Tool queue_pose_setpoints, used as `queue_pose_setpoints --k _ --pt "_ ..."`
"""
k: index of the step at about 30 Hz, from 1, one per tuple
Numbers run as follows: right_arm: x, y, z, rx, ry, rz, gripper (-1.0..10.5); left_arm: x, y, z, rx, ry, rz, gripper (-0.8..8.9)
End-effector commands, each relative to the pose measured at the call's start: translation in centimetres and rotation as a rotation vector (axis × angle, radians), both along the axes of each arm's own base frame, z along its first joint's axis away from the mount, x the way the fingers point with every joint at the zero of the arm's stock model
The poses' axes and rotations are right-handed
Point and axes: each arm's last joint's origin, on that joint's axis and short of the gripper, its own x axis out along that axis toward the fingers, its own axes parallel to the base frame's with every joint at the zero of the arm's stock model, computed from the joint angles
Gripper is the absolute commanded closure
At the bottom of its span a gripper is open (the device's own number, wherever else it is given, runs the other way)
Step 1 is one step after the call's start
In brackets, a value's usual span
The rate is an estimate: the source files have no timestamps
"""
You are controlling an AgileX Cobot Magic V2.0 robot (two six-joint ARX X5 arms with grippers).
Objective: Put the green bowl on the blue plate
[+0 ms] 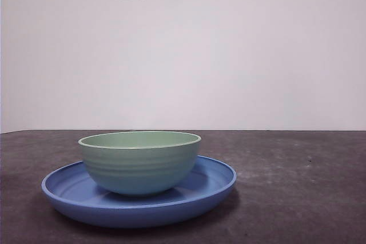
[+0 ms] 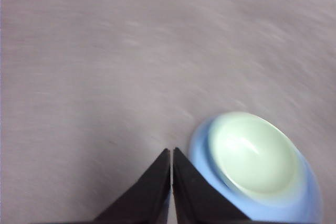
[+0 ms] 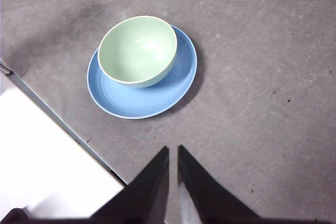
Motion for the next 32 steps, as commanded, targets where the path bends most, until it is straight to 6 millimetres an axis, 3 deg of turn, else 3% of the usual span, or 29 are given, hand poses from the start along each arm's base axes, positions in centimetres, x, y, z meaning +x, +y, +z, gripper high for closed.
queue_pose_setpoints --k 1,12,18,22,32 --pt "0.1 0.1 0.2 -0.001 -0.014 0.013 9.2 0.9 0.6 -1.5 -0.006 -0.076 0.102 8.05" --pt "0.1 0.1 0.2 -0.002 -0.014 0.013 9.2 2.9 1.5 -13.9 -0.011 -0.255 0.228 8.05" --pt "0.1 0.1 0.2 -0.002 -0.014 0.013 9.2 2.8 1.7 -18.3 0.000 -0.250 0.256 8.05" --pt "0.1 0.1 0.2 -0.001 -0.014 0.013 9.2 2.8 1.9 -17.8 0.033 -0.309 0.310 8.05" --pt "0.1 0.1 0.2 -0.002 -0.014 0.013 9.2 2.8 1.9 -18.2 0.041 -0.270 0.321 8.05"
